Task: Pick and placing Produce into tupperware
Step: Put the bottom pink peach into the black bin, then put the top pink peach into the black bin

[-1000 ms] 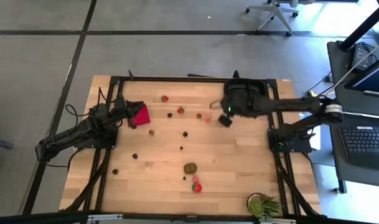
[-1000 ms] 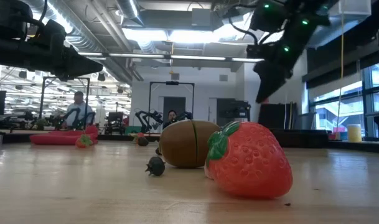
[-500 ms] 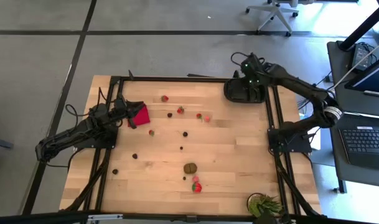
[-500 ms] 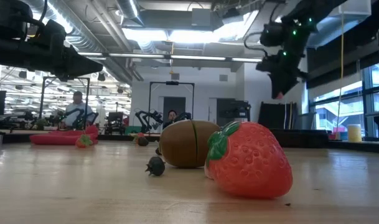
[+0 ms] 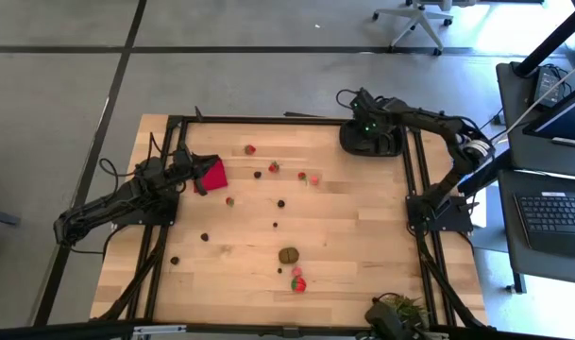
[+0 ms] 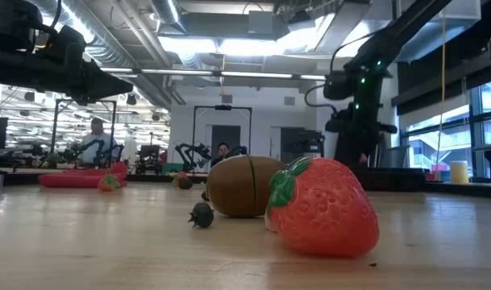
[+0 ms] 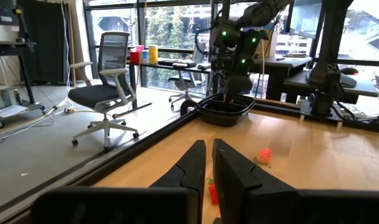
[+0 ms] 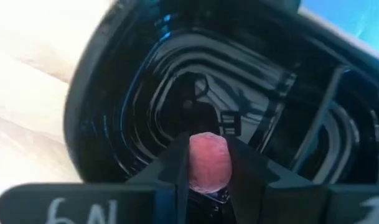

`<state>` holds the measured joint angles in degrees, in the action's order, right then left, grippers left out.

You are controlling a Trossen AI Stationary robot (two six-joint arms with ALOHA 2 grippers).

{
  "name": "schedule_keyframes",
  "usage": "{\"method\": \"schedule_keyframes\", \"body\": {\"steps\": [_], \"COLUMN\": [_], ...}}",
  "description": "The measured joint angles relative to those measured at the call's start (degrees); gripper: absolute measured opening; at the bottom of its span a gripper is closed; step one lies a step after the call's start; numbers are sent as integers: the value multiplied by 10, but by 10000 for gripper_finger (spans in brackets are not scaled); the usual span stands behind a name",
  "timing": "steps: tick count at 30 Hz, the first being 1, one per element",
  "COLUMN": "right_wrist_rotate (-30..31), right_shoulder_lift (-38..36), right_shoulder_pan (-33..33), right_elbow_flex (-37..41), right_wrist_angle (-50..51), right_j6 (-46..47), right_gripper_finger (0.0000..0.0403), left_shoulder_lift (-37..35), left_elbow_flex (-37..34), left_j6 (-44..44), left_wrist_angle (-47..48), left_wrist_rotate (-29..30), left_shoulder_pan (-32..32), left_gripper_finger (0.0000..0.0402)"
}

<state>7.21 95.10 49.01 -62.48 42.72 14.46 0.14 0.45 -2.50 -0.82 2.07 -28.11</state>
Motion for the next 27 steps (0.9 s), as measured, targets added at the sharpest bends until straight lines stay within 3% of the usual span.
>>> {"method": "schedule_keyframes", "body": {"steps": [9, 21, 27], "right_wrist_rotate": [0, -14, -43], "right_shoulder_lift": [13, 8, 7], "right_shoulder_pan": [0, -2, -30], "right_elbow_flex": [-1, -79, -128], "right_wrist_angle": [1, 27, 42], "right_j6": [-14, -26, -13], "right_gripper_finger": [113, 236, 270], "left_shoulder_lift": [0, 0, 0], "left_elbow_flex": [0, 0, 0], "left_j6": [1, 1, 1], "left_wrist_angle": [0, 0, 0], "left_wrist_rotate": [0, 0, 0], "left_shoulder_pan": [0, 0, 0], "left_gripper_finger": [5, 14, 33]}}
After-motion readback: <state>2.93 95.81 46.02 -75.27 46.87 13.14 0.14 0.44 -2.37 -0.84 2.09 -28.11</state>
